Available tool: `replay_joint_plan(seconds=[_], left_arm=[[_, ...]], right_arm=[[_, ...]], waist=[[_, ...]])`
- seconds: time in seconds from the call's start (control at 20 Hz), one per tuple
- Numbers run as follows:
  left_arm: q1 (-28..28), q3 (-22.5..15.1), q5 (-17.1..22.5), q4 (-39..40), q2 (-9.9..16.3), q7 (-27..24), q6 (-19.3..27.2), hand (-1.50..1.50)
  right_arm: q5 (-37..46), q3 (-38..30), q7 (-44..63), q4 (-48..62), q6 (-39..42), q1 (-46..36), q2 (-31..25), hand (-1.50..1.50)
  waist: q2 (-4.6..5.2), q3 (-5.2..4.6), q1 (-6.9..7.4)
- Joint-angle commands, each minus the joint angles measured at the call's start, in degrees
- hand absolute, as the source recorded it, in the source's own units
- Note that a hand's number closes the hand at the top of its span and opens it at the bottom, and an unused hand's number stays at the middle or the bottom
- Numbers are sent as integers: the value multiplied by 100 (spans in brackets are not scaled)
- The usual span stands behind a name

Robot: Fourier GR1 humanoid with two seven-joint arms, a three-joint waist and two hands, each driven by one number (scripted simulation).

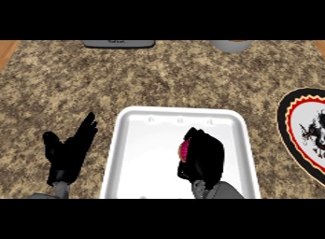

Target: Pick the cupcake from the tray and place it in the plate

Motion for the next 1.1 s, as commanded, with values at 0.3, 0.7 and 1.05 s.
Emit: replay_joint_plan(seconds=[0.3, 0.7, 1.05], left_arm=[[82, -13, -99, 81, -109, 96, -79, 0], [-4, -4, -91, 0, -120, 19, -92, 0], [-80, -88, -153, 129, -118, -60, -217, 0]], right_arm=[[750, -567, 911, 298, -153, -582, 76, 150], [1862, -3282, 1201, 1281, -1052, -1894, -434, 150], [3322, -4294, 1654, 1796, -1496, -2836, -795, 150]], waist=[[32, -21, -3], [221, -29, 152], [237, -31, 334]])
